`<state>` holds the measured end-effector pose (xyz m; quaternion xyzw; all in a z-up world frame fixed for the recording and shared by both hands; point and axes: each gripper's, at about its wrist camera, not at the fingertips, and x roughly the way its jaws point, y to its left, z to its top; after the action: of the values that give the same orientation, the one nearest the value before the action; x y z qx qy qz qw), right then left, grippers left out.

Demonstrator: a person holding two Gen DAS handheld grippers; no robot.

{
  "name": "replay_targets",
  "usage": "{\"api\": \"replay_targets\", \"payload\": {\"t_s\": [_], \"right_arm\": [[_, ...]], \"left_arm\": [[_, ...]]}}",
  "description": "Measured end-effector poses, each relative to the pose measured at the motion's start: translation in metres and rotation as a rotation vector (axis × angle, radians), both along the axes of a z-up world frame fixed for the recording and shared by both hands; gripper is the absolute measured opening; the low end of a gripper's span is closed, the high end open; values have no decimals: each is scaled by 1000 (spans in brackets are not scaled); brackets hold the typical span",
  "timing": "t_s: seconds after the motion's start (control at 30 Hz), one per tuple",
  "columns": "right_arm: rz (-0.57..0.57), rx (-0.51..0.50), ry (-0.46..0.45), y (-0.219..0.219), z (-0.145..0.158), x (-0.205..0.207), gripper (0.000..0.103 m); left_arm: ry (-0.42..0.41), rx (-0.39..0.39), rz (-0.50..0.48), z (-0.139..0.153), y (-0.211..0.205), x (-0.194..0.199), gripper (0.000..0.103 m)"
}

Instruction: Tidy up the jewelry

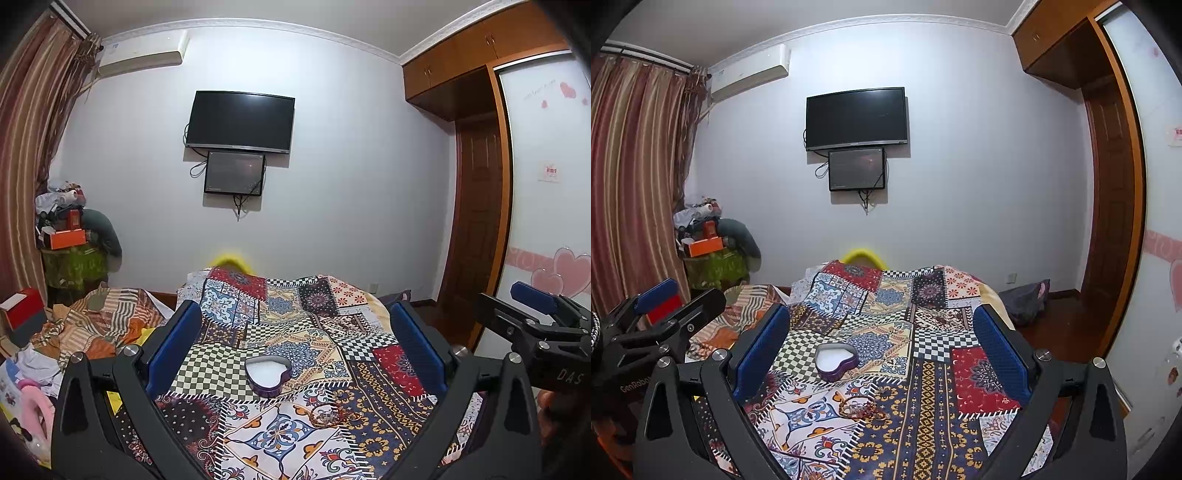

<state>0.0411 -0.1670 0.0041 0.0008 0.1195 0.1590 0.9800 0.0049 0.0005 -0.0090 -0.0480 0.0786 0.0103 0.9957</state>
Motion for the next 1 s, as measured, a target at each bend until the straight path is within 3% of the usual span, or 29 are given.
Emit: {"api": "replay_targets", "payload": {"t_s": [1.0], "right_arm": [[2, 2, 7, -2, 1, 3, 99]], "left_arm": [[0, 3, 1, 1, 0, 1, 102]]}}
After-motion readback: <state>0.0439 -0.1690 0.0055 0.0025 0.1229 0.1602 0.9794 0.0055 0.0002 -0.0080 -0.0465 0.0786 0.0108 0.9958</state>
